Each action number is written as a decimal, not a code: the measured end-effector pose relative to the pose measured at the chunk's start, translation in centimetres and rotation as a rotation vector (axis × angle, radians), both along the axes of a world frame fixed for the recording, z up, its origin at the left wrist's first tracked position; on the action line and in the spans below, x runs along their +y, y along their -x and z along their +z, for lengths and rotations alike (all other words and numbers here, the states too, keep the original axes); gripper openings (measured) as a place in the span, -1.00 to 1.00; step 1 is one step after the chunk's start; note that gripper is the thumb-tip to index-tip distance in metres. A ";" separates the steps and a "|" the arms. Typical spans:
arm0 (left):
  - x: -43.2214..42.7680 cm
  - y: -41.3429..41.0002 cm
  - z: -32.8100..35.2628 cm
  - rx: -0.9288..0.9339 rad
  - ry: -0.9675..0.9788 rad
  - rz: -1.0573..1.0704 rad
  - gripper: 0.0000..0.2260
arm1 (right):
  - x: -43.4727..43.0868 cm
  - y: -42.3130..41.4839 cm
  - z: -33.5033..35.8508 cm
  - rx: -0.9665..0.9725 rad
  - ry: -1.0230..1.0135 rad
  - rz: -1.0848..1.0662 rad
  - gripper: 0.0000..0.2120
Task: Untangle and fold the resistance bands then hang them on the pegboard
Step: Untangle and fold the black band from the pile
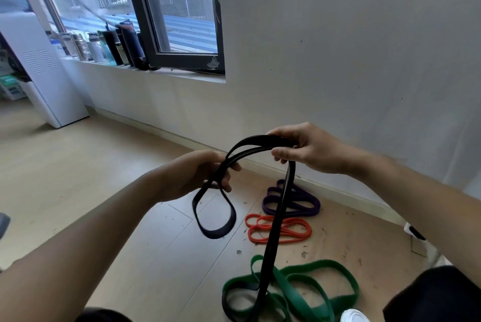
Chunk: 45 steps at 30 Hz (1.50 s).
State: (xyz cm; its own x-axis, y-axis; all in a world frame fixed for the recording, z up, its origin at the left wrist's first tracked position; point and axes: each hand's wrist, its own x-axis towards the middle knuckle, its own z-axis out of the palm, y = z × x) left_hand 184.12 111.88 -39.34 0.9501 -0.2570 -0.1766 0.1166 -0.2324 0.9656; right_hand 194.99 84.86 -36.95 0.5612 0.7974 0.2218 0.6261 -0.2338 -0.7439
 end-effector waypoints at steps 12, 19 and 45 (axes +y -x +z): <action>-3.2 0.1 0.6 -0.243 -0.091 0.138 -0.76 | 0.8 1.5 -0.7 0.035 0.084 0.056 -0.76; -2.6 0.1 1.3 -0.332 -0.016 0.206 -0.73 | 0.6 1.1 -0.8 0.283 0.065 0.110 -0.73; -2.1 0.4 2.5 -0.331 0.319 0.288 -0.74 | 3.5 3.0 -3.1 0.294 0.059 0.079 -0.76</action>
State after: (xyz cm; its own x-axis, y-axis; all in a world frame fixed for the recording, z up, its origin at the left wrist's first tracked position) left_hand 183.67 109.76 -36.86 0.9816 0.0301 0.1883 -0.1901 0.0745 0.9789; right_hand 191.94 88.38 -40.06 0.5300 0.8479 0.0109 0.4040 -0.2412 -0.8824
